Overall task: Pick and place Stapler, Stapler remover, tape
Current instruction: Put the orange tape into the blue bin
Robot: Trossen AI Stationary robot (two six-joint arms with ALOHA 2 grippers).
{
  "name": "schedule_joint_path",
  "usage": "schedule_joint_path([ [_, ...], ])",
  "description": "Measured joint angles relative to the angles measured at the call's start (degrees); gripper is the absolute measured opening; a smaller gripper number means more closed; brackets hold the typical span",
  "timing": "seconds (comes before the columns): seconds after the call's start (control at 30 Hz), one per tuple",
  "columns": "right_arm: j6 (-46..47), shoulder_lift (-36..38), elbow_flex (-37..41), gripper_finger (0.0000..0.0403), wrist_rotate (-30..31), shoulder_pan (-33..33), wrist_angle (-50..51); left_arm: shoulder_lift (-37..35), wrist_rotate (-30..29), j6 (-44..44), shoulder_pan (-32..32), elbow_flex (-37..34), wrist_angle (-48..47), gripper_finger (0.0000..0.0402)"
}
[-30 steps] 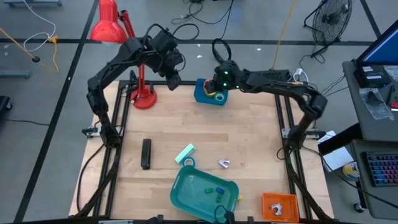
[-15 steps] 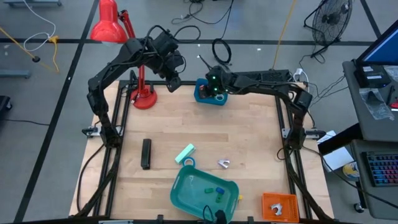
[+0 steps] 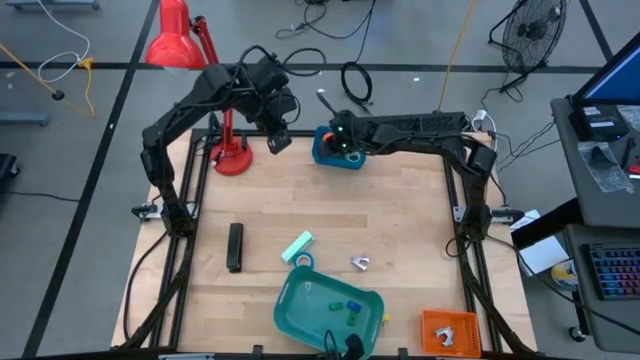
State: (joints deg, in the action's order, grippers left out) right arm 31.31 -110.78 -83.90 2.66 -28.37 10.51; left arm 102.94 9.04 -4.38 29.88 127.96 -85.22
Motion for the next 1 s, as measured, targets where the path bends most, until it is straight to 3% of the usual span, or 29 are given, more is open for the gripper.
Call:
schedule_joint_path([
  [0.2, -0.4, -2.1, 0.1, 0.0030, -4.0, 0.8, -0.4, 0.0, -0.1, 0.1, -0.5, 0.0, -0.3, 0.0015],
  [0.77, -0.6, -2.0, 0.1, 0.0030, -4.5, 1.1, 0.9, 0.0, -0.1, 0.0, -0.5, 0.0, -0.3, 0.0003],
  [1.0, -1.0, -2.0, 0.1, 0.0034, -6.5, 1.0, 0.8, 0.0, -0.1, 0.0, -0.5, 0.0, -0.3, 0.0018],
])
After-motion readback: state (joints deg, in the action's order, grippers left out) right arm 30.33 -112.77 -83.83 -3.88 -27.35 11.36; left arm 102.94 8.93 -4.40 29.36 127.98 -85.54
